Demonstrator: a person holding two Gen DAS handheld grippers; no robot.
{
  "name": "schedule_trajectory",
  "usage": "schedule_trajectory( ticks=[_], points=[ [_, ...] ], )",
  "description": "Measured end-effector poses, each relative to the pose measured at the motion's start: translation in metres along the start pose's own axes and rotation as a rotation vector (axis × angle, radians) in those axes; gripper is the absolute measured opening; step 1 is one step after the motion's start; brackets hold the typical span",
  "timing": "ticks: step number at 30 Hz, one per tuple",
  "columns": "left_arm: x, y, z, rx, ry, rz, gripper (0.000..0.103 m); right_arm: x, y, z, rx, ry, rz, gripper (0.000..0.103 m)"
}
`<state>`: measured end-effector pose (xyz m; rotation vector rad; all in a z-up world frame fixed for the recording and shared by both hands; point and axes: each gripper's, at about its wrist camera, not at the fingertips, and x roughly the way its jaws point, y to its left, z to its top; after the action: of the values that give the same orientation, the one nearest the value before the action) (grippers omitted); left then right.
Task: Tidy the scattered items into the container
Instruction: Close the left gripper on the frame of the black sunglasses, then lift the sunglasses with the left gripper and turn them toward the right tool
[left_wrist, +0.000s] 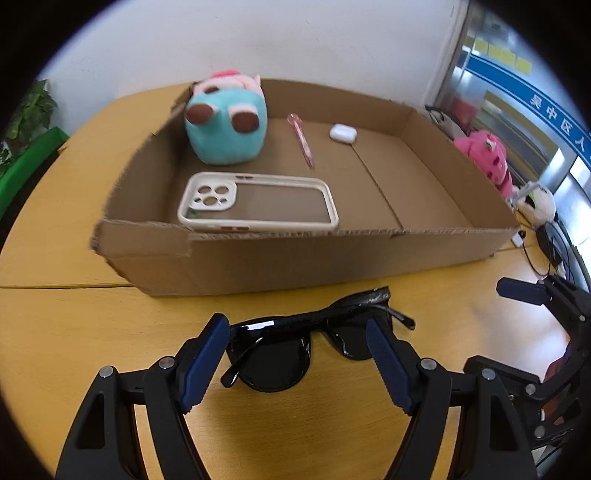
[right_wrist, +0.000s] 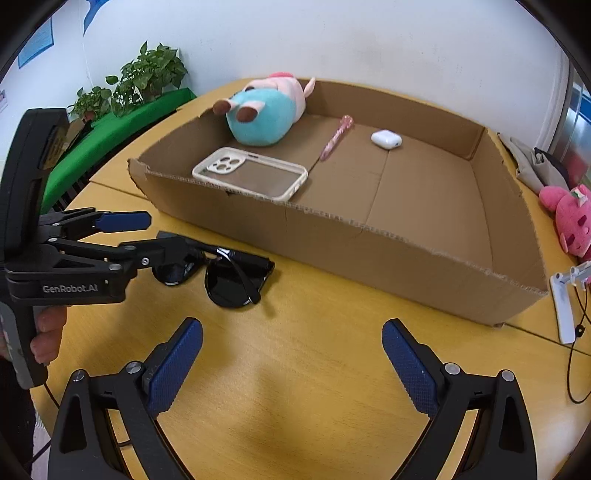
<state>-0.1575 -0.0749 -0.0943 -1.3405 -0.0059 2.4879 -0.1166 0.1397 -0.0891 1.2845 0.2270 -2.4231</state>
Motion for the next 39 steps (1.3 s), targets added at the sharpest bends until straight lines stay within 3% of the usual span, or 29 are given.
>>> schedule_trajectory(
  ticks=[12, 14, 20, 28, 30, 31, 32, 39],
  points=[
    [0.027, 0.001, -0.005, 0.119, 0.048, 0.029, 0.070, 0.011, -0.008, -0.012, 0.028, 0.043, -0.007, 0.100],
    [0.027, 0.000, -0.005, 0.140, 0.049, 0.016, 0.062, 0.012, -0.008, -0.014, 0.028, 0.045, -0.003, 0.100],
    [0.026, -0.009, -0.008, 0.188, 0.054, -0.025, 0.062, 0.012, -0.008, -0.018, 0.026, 0.048, 0.006, 0.100],
    [0.022, -0.020, -0.014, 0.143, 0.067, -0.026, 0.061, 0.017, -0.002, -0.025, 0.011, 0.056, 0.024, 0.100],
    [0.021, -0.022, -0.014, 0.115, 0.071, -0.039, 0.052, 0.021, 0.001, -0.026, 0.009, 0.054, 0.030, 0.100],
    [0.021, -0.023, -0.014, 0.101, 0.079, -0.053, 0.033, 0.023, 0.003, -0.026, 0.005, 0.049, 0.033, 0.100],
    [0.021, -0.022, -0.014, 0.084, 0.088, -0.071, 0.027, 0.025, 0.005, -0.026, 0.000, 0.044, 0.034, 0.100],
    [0.023, -0.025, -0.011, 0.068, 0.105, -0.071, 0.027, 0.046, 0.010, -0.031, -0.025, 0.040, 0.006, 0.098]
  ],
)
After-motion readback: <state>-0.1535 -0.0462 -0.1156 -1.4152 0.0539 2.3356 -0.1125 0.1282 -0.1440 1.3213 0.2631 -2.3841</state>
